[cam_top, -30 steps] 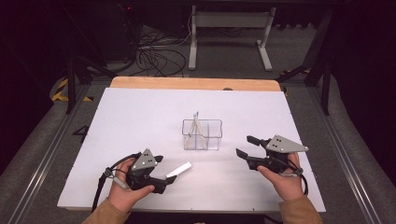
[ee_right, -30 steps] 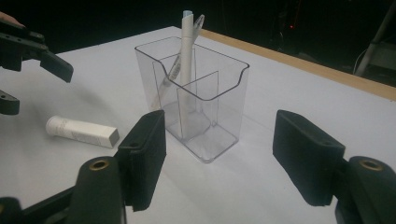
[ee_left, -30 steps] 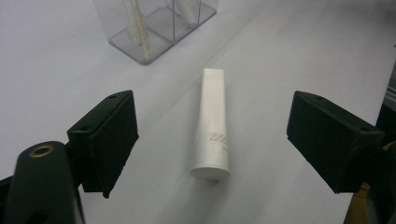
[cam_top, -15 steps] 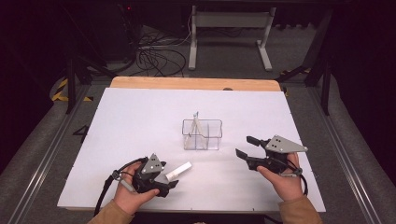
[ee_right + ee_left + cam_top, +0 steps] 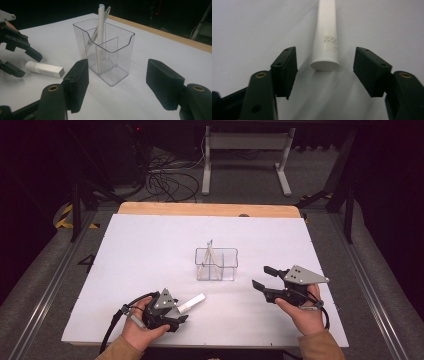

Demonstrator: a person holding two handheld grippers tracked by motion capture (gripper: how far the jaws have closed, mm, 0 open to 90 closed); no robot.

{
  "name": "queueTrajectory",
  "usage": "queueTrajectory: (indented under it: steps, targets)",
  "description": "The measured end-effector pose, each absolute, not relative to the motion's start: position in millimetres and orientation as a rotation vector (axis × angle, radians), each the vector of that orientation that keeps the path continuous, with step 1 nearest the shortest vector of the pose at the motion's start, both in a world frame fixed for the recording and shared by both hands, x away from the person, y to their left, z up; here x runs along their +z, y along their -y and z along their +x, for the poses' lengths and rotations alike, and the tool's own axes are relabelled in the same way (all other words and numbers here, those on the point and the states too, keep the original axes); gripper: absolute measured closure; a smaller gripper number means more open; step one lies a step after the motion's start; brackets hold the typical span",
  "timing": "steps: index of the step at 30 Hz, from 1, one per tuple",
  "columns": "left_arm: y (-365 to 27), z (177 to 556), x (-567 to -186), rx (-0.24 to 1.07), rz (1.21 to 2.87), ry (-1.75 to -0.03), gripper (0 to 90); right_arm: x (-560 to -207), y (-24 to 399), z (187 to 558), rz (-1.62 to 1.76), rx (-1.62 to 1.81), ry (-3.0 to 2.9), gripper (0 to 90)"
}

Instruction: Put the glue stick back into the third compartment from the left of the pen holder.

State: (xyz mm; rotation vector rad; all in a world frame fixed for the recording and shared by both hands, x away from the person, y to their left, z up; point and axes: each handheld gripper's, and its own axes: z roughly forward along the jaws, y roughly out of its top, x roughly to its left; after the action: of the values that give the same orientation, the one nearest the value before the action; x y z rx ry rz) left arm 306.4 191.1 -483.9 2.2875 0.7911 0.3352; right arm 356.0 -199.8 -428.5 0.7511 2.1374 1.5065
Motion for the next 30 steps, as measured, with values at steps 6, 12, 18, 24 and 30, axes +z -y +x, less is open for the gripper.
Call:
queueTrajectory:
  steps: [6, 12, 18, 24, 30]
  targets:
    - [-190, 305, -487, 0.343, 2.283, -0.787, 48.5, -429, 199, 356, 0.751, 1.501, -2.142, 35.7]
    - [-191, 303, -487, 0.351, 2.283, -0.774, 63.8, -429, 199, 356, 0.753, 1.503, -2.142, 35.8]
    - [-190, 303, -486, 0.355, 2.286, -0.763, 64.3, -429, 200, 356, 0.753, 1.506, -2.144, 35.7]
    - [-190, 301, -481, 0.358, 2.287, -0.737, 64.5, -430, 199, 356, 0.753, 1.508, -2.147, 35.8]
    - [-189, 297, -472, 0.379, 2.290, -0.710, 64.7, -429, 199, 356, 0.754, 1.509, -2.145, 35.7]
